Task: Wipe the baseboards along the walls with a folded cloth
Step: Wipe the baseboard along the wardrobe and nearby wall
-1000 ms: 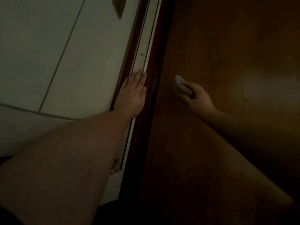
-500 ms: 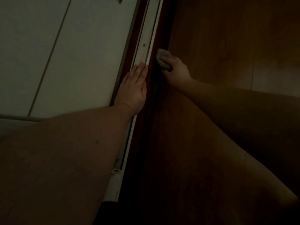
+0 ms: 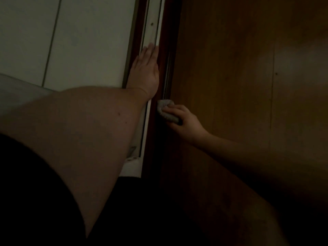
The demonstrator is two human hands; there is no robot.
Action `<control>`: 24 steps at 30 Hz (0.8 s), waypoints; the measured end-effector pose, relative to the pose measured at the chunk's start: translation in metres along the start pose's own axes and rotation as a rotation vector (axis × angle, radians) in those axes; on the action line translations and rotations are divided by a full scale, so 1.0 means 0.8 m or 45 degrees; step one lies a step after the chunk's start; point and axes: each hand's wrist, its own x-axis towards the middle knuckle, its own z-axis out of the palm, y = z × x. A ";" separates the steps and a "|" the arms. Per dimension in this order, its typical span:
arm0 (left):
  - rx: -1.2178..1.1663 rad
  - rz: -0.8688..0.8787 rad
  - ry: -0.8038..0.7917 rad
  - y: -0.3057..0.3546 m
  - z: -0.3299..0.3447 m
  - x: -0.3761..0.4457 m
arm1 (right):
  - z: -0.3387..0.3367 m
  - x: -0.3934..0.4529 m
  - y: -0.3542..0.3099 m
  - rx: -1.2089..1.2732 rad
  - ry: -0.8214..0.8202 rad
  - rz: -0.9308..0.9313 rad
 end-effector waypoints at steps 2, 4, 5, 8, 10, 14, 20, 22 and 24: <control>0.000 0.002 -0.018 0.001 -0.002 -0.003 | 0.015 -0.023 0.000 0.034 -0.028 0.025; 0.001 0.010 -0.018 0.002 -0.005 -0.002 | 0.028 -0.040 0.001 0.067 -0.042 0.059; -0.001 0.005 -0.027 0.003 -0.007 -0.003 | 0.033 -0.048 0.003 0.088 -0.048 0.079; 0.002 0.007 -0.034 0.005 -0.006 -0.004 | 0.045 -0.068 0.009 0.170 -0.074 0.115; -0.005 0.011 -0.029 0.004 -0.005 -0.002 | 0.051 -0.076 0.015 0.200 -0.099 0.135; -0.012 0.008 -0.012 0.002 -0.004 -0.002 | 0.052 -0.087 0.021 0.348 -0.198 0.186; -0.034 0.026 0.028 -0.004 0.003 0.003 | 0.006 -0.053 0.033 0.503 -0.214 0.184; -0.027 0.028 0.041 -0.005 0.004 0.005 | -0.021 -0.031 0.036 0.572 -0.019 0.191; -0.039 0.034 0.041 -0.005 0.006 0.006 | -0.050 -0.007 0.037 0.604 0.171 0.234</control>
